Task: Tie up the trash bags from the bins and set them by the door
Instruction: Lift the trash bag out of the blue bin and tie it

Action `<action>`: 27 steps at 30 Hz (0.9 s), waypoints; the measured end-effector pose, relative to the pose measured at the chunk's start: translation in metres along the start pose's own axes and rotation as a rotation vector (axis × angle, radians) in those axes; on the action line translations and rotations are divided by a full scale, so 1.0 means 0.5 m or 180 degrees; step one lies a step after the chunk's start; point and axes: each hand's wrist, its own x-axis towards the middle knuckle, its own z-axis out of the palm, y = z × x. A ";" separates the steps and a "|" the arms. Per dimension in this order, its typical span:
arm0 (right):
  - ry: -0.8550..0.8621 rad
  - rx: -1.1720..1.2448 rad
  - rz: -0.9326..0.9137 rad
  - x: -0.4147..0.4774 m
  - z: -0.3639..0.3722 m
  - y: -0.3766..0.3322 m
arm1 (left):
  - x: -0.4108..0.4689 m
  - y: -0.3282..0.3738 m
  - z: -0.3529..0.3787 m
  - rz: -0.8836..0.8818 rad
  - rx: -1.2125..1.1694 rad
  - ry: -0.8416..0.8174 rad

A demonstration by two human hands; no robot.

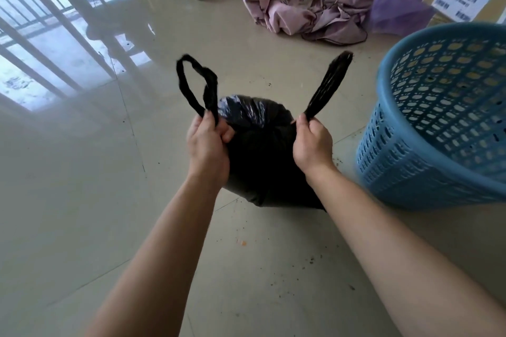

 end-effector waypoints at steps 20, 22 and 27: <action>-0.0360 0.0005 -0.0251 -0.030 0.002 0.043 | -0.026 -0.028 -0.008 0.2191 0.2905 -0.0325; -0.0388 -0.0179 -0.0343 -0.032 0.004 0.043 | -0.023 -0.015 0.008 0.2301 0.2875 -0.0480; -0.0436 -0.0765 -0.0715 -0.029 -0.026 0.053 | 0.007 -0.008 0.009 -0.0288 0.1312 -0.0759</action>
